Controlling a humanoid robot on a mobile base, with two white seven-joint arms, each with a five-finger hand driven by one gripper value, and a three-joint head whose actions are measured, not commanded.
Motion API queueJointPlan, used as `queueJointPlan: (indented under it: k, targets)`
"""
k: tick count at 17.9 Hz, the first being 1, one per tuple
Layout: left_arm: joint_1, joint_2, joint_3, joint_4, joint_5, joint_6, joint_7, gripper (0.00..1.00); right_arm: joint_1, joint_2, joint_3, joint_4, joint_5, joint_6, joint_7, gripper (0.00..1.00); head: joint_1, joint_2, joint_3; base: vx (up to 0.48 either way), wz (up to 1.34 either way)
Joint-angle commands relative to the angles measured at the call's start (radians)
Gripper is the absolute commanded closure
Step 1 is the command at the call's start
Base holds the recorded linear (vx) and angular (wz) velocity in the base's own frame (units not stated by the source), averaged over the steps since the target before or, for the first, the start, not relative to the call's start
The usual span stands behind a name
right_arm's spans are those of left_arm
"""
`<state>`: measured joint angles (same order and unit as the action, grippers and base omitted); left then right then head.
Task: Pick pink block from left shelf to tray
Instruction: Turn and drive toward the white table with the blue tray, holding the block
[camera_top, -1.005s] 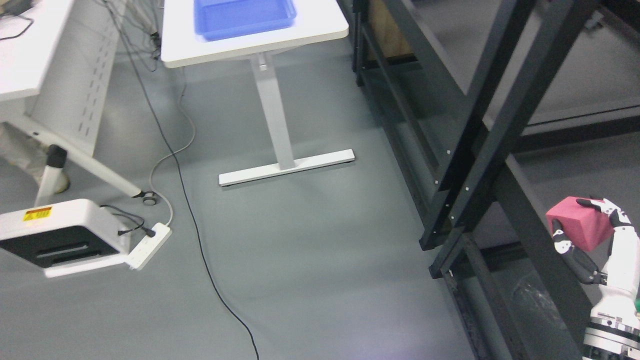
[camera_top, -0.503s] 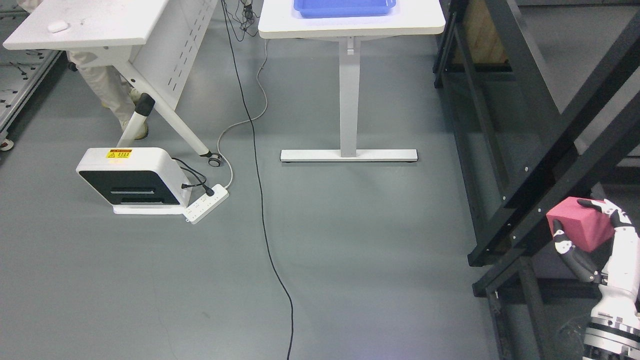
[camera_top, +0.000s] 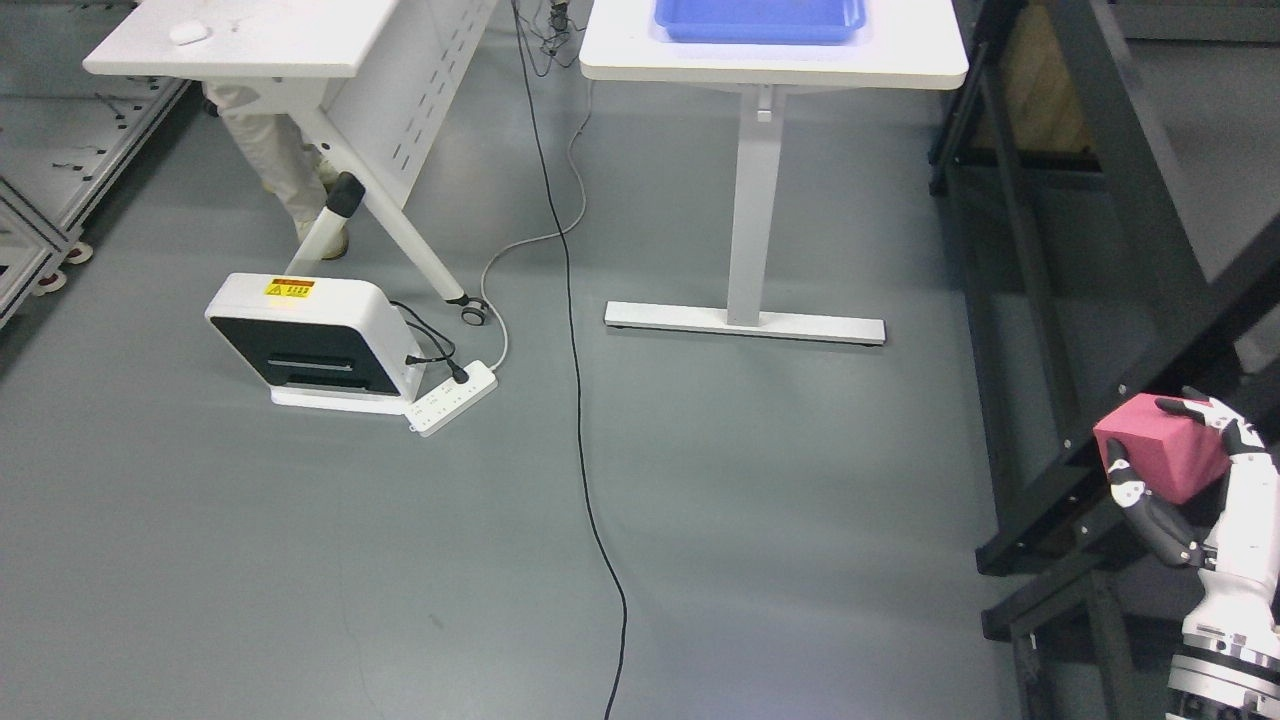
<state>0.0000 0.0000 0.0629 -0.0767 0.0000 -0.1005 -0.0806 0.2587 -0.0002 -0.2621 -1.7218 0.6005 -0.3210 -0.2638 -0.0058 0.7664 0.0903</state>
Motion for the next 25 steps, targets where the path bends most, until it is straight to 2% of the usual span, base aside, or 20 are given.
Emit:
queueJointPlan:
  k: [1, 10, 25]
  targets:
    - [0.009, 0.017, 0.0, 0.0, -0.002, -0.001, 0.001, 0.0, -0.001, -0.017, 0.0, 0.001, -0.001, 0.0, 0.0, 0.95, 0.0, 0.0, 0.0, 0.099, 0.37]
    - [0.009, 0.017, 0.0, 0.0, -0.002, -0.001, 0.001, 0.0, -0.001, -0.017, 0.0, 0.001, -0.001, 0.0, 0.0, 0.95, 0.0, 0.0, 0.0, 0.204, 0.37]
    - [0.009, 0.017, 0.0, 0.0, -0.002, -0.001, 0.001, 0.0, 0.001, -0.017, 0.0, 0.001, -0.001, 0.0, 0.0, 0.95, 0.0, 0.0, 0.0, 0.378, -0.04]
